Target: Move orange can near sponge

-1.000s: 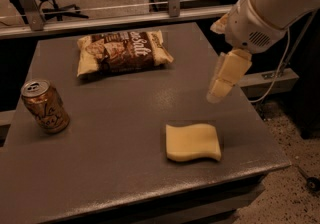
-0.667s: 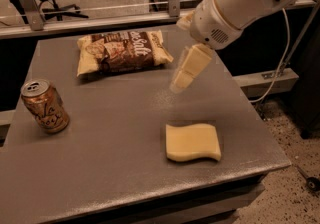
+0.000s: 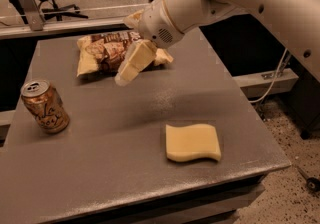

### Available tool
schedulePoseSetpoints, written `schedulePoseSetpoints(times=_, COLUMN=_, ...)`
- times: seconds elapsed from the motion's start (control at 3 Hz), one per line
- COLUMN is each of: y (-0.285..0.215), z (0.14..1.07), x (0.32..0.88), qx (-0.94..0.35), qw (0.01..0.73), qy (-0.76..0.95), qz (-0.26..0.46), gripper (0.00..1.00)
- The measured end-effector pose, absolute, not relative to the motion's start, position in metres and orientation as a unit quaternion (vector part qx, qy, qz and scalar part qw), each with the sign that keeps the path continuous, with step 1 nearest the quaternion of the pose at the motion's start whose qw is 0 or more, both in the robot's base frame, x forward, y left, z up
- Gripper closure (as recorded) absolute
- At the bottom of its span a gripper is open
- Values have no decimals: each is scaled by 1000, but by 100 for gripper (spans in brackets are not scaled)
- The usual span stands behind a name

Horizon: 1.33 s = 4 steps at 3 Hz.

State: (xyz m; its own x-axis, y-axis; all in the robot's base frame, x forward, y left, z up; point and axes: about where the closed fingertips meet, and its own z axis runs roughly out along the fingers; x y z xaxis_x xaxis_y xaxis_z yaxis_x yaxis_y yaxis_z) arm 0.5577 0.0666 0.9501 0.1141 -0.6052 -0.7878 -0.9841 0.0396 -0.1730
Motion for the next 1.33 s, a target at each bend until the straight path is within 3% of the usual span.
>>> schedulePoseSetpoints(times=0.67, y=152, z=927, x=541, qx=-646, qw=394, qy=548, qz=357, gripper=0)
schedulePoseSetpoints(times=1.33, y=206, z=906, x=493, qx=-655, qw=377, qy=493, qz=430, gripper=0)
